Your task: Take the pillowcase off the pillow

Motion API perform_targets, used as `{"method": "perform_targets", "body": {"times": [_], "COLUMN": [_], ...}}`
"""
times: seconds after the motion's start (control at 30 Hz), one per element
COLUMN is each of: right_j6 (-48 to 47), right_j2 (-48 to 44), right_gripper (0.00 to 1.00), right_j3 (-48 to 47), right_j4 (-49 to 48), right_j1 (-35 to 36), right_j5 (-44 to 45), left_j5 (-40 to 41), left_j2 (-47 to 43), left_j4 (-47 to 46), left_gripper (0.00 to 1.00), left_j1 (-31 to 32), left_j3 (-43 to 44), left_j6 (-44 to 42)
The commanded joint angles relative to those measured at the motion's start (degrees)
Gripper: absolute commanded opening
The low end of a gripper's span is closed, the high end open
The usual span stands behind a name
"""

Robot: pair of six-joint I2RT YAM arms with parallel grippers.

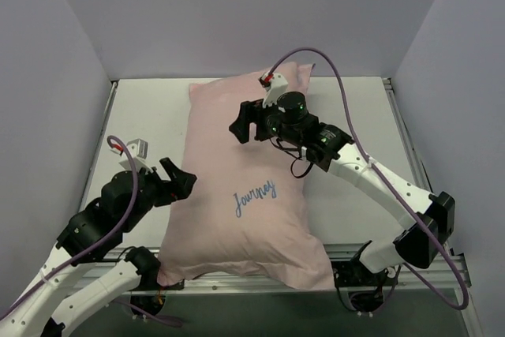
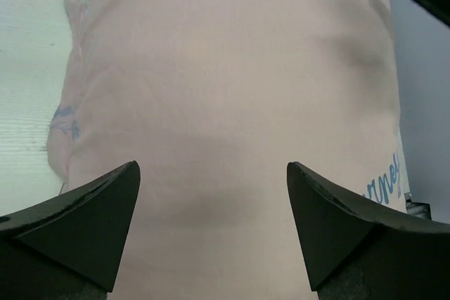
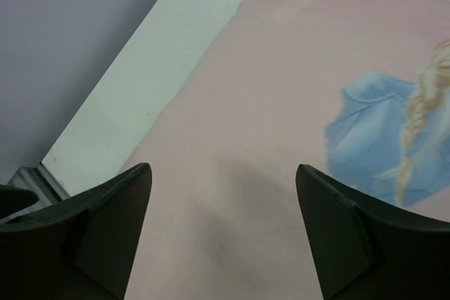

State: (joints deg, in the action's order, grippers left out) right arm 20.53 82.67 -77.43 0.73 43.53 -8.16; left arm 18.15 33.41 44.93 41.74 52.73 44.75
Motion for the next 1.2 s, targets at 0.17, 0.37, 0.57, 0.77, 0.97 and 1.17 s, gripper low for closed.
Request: {"method": "perform_targets", "body": {"times": [0.17,0.37,0.57,0.77,0.97,1.17], "right_j6": [-4.27,-2.18,12.14,16.48,11.73,7.86], "right_j2": [-7.26,-10.16,-14.2,-9.92,-8.14,-14.1], "right_gripper": [0.86,0.84,0.82,0.8,0.82,0.84], "right_j3": [1.13,14.04,31.78,32.44,23.91,18.02], "right_j4": [9.46,11.92,-2.01,-10.39,-5.67,4.16], "right_j1": [-1.78,-1.26,6.82,19.57,21.25,14.33], "right_j5": [22.57,14.77,8.87,9.22,15.27,28.72], "left_j5": [-1.79,-1.54,-4.16,-8.22,-3.41,3.98], "left_j2": [7.36,17.37,37.67,55.43,55.73,40.97], "left_j4": [-0.88,-14.4,-25.21,-29.2,-29.2,-24.39], "left_gripper": [0.94,0.94,0.94,0.94,0.94,0.94], "left_j1": [-0.43,-2.53,-10.95,-12.64,-12.91,-12.56], "left_j3": [-0.34,-5.53,0.16,22.09,30.85,21.03], "left_j6": [-2.48,-3.0,-9.15,-16.44,-19.88,-18.39]}}
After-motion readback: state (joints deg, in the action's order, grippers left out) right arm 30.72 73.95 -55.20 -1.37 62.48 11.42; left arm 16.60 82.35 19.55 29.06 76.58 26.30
